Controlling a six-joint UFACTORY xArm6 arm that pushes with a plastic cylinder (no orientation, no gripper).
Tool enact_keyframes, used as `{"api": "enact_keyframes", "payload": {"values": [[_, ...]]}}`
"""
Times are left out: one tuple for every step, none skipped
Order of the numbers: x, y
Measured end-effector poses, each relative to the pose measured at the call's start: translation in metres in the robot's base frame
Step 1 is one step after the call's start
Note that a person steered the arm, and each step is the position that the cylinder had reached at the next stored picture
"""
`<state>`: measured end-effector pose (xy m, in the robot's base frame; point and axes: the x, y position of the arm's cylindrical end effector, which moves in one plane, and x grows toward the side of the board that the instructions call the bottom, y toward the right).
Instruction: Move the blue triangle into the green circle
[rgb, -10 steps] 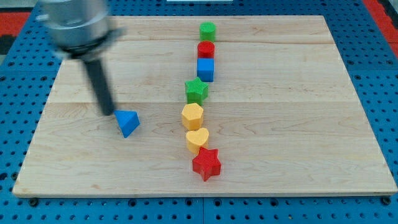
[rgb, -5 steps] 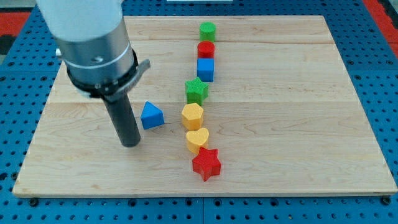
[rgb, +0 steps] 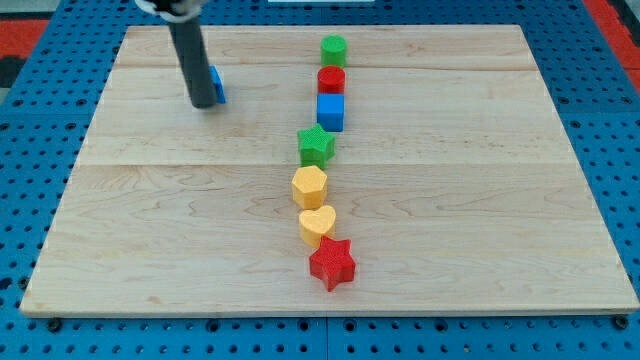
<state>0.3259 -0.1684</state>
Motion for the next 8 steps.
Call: {"api": "enact_keyframes", "payload": {"values": [[-0.043,0.019],[-0.074,0.07],[-0.109,0.071],[-0.127,0.052],[-0.13,0.092],[-0.131,0.066],[-0.126,0.054],[-0.13,0.096]]}}
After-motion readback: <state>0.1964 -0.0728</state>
